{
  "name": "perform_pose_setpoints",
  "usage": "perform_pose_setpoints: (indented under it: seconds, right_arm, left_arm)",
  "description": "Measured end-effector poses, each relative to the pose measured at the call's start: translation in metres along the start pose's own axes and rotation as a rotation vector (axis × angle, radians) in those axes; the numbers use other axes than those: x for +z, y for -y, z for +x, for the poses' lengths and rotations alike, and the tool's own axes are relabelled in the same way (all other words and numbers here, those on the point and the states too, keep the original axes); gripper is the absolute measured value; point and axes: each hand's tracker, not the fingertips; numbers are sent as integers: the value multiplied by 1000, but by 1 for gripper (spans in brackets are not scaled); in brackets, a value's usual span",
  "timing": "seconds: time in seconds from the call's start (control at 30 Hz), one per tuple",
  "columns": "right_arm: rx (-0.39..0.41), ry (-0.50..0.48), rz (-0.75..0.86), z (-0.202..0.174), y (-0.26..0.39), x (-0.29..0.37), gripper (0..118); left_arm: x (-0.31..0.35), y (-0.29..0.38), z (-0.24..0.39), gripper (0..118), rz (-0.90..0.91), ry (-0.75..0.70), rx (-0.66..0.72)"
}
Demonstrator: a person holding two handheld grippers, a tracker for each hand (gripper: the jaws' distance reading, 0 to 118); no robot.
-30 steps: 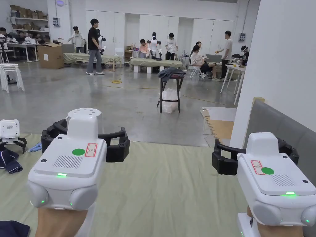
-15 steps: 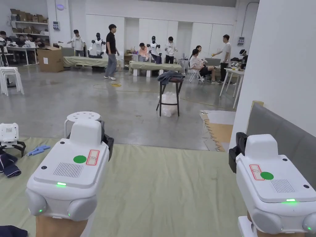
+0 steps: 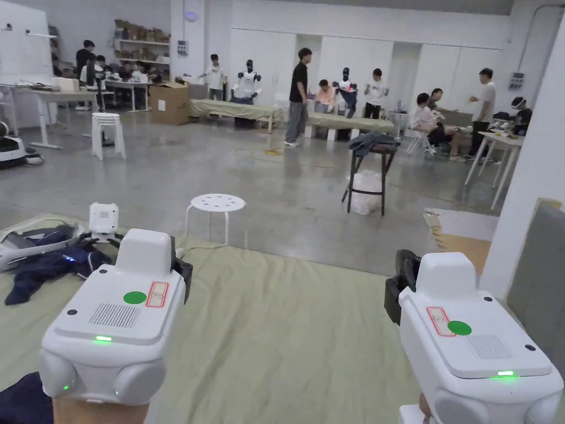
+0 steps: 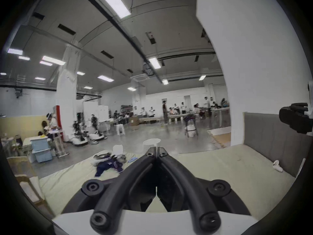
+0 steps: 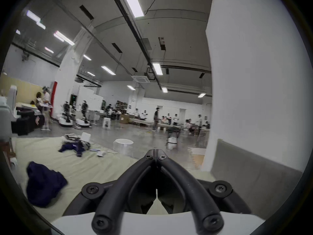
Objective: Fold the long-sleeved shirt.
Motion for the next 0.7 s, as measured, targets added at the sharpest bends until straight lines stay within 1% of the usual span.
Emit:
perform_pose_setpoints:
  seconds: [0.03, 0.07, 0.13, 0.2, 0.3, 0.37, 0.43, 0.57, 0.63, 0.67, 0.7]
  right_arm:
    - [-16, -56, -12, -23, 0, -6, 0]
    - [-23, -93, -14, -34, 0, -9, 0]
    - [-37, -167, -21, -71, 3, -14, 0]
    - [-53, -269, -41, -109, 8, -17, 0]
    - [-25, -386, -69, -162, 18, -16, 0]
    - [-14, -448, -77, -187, 27, -16, 0]
    - [-8, -481, -90, -208, 33, -16, 0]
    - [-11, -511, -122, -228, 45, -23, 0]
    - [-14, -522, -149, -234, 51, -29, 0]
    - [-15, -526, -165, -238, 55, -32, 0]
    - [-13, -531, -181, -242, 60, -35, 0]
  left_arm:
    - [4, 6, -17, 3, -16, -42, 0]
    - [6, 9, -26, 3, -30, -68, -10]
    - [12, 20, -52, 3, -64, -134, -23]
    - [20, 31, -79, 3, -111, -204, -21]
    - [31, 51, -114, 3, -161, -279, -5]
    - [36, 63, -129, 3, -200, -319, -6]
    - [37, 75, -142, 3, -229, -338, -3]
    - [23, 98, -161, 3, -309, -352, 19]
    - [8, 111, -167, 4, -390, -320, 58]
    - [-4, 120, -172, 9, -456, -302, 94]
    - [-16, 131, -176, 9, -510, -288, 129]
